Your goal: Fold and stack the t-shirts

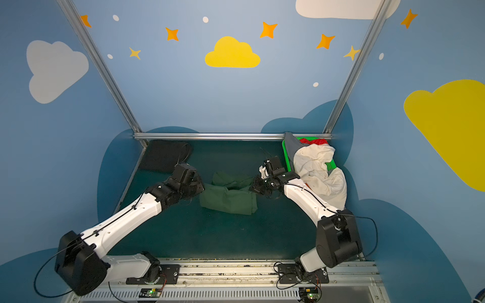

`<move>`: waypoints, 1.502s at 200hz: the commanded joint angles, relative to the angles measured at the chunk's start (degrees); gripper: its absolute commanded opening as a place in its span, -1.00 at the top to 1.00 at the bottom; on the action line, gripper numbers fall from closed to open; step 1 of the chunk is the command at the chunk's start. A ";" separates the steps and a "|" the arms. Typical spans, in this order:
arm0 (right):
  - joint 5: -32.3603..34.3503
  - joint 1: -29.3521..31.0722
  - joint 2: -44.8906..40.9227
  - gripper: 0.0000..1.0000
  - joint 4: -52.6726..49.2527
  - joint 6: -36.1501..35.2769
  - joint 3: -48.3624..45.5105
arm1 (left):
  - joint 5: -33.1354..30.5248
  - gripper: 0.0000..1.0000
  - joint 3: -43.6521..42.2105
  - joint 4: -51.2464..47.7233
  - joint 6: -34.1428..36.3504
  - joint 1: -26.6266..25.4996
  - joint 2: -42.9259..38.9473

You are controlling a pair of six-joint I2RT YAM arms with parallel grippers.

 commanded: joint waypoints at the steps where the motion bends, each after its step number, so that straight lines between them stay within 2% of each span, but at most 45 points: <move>1: -1.70 -1.08 1.76 1.00 0.26 -1.72 3.29 | 1.79 0.93 3.58 -0.17 1.68 1.67 2.91; 45: -5.82 -4.61 9.26 1.00 0.19 -2.93 8.04 | 5.43 0.93 8.29 0.50 2.65 4.99 9.67; 91: -6.24 -6.19 16.21 1.00 -2.37 -5.65 14.15 | 10.37 0.93 13.34 -0.88 3.17 7.58 18.18; 126: -6.40 -6.64 20.91 1.00 -3.59 -6.25 18.51 | 10.50 0.92 17.65 -1.93 4.47 8.83 23.94; 133: -6.22 -6.77 21.82 0.95 -3.92 -6.34 19.37 | 10.22 0.91 18.36 -1.83 4.65 9.06 25.02; 138: -6.23 -6.84 22.36 0.89 -4.03 -6.54 19.84 | 9.98 0.83 19.06 -1.70 4.67 9.67 25.92; 142: -6.22 -6.86 22.80 0.82 -4.10 -6.74 20.28 | 10.03 0.68 19.54 -1.45 4.64 9.96 26.72; 155: -4.52 -6.89 23.96 0.15 -5.37 -7.62 21.64 | 11.10 -0.05 20.93 1.83 7.24 11.54 29.24; 161: -2.95 -6.95 24.27 -0.11 -6.71 -8.28 22.38 | 10.83 -0.28 22.13 2.29 9.37 12.07 30.56; 184: 6.87 -5.36 22.81 -0.68 -13.08 -13.02 24.71 | 9.77 -0.71 28.49 -3.99 13.26 15.86 34.28; 196: 10.27 -4.56 21.06 -0.73 -15.01 -14.77 24.59 | 8.87 -0.91 26.58 -2.68 14.42 16.56 31.78; 210: 12.49 -3.77 18.44 -0.75 -14.74 -15.51 22.47 | 7.96 -1.00 23.65 -1.52 15.38 16.56 28.09; 244: 12.43 -1.25 14.58 -0.76 -13.35 -16.50 18.74 | 10.23 -1.00 13.66 0.57 12.93 15.93 20.67; 281: 11.93 0.57 15.70 -0.74 -14.49 -16.98 18.55 | 16.65 -0.99 1.58 5.70 7.59 14.26 14.03; 300: 10.43 0.70 16.36 -0.73 -12.14 -17.05 18.05 | 16.36 -0.98 -2.77 7.56 5.95 11.83 11.05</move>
